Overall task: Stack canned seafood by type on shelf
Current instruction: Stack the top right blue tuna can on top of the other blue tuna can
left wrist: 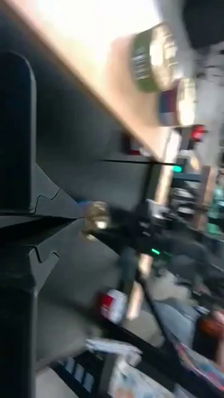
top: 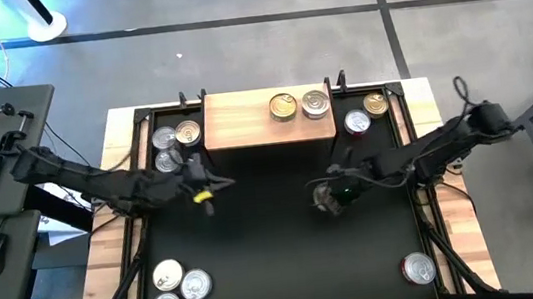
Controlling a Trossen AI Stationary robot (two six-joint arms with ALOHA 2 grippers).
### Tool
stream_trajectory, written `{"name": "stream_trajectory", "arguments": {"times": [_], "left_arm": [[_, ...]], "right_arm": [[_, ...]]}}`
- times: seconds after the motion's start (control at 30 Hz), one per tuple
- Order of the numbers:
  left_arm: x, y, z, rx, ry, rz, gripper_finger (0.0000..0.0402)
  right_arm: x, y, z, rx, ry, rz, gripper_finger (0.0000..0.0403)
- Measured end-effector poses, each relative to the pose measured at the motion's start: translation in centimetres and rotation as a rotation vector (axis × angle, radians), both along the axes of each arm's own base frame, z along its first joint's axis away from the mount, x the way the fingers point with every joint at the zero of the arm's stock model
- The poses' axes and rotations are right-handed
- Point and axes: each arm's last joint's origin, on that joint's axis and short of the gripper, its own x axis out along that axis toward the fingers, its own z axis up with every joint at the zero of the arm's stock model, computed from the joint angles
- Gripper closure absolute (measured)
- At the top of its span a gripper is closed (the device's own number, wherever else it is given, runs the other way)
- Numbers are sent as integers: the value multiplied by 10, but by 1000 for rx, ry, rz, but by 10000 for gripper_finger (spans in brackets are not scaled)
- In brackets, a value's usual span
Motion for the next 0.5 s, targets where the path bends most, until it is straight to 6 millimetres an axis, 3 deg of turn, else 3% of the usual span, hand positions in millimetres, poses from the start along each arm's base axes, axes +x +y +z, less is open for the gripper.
{"name": "stream_trajectory", "arguments": {"times": [0.17, 0.37, 0.5], "left_arm": [[28, -8, -37, 12, 140, 11, 402], [56, -17, -72, 16, 185, -4, 402], [62, -19, -82, 16, 192, -8, 401]], "right_arm": [[50, 9, 2, -49, -53, 99, 403], [123, 24, 7, -68, -148, 334, 403], [149, 31, 21, -74, -156, 514, 403]]}}
